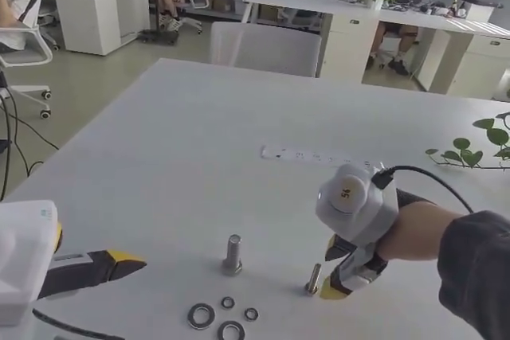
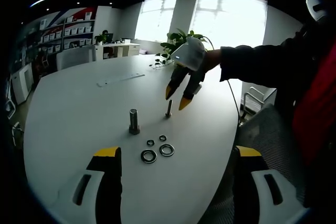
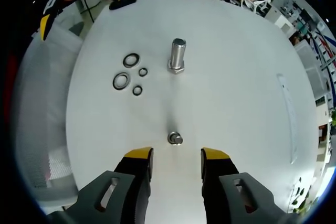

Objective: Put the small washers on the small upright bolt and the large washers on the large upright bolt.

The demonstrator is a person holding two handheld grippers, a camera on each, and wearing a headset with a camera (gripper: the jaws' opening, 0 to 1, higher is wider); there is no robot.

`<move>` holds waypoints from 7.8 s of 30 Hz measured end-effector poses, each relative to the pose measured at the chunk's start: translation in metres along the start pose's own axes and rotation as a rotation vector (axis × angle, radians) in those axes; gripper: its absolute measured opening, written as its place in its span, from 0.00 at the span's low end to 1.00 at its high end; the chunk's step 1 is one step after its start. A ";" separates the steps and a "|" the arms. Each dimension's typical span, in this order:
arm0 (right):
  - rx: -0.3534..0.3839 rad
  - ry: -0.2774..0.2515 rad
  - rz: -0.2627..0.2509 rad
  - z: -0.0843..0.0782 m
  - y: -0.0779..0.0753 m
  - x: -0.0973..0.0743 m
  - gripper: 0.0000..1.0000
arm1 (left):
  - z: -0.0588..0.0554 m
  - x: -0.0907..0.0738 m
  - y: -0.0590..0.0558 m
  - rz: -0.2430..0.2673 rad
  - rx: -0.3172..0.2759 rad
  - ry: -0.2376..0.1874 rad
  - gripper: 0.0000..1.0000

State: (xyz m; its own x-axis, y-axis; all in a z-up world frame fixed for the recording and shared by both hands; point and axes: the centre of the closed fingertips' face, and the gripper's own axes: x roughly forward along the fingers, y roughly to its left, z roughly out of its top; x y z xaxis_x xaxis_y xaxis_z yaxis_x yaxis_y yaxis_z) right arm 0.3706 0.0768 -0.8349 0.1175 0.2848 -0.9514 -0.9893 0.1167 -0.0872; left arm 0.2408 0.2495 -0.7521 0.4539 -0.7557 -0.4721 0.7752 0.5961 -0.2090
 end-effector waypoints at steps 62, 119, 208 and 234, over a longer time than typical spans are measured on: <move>-0.132 -0.077 0.067 0.054 0.075 0.000 0.35 | 0.005 -0.003 -0.012 -0.002 0.025 -0.015 0.87; -0.193 -0.034 0.132 0.075 0.069 0.063 0.18 | -0.004 -0.006 -0.002 0.011 -0.006 0.001 0.87; 0.034 -0.035 0.006 -0.016 0.035 0.001 0.13 | 0.005 0.011 -0.014 -0.042 0.028 0.011 0.86; -0.046 -0.053 -0.084 0.014 0.012 -0.043 0.13 | 0.007 0.010 -0.014 -0.047 0.034 0.001 0.86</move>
State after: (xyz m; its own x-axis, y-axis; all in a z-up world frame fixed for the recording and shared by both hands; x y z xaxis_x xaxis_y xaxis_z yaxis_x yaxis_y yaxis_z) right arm 0.3552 0.0792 -0.7904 0.2032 0.3263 -0.9232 -0.9786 0.0992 -0.1804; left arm 0.2371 0.2317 -0.7473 0.4165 -0.7824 -0.4630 0.8102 0.5505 -0.2014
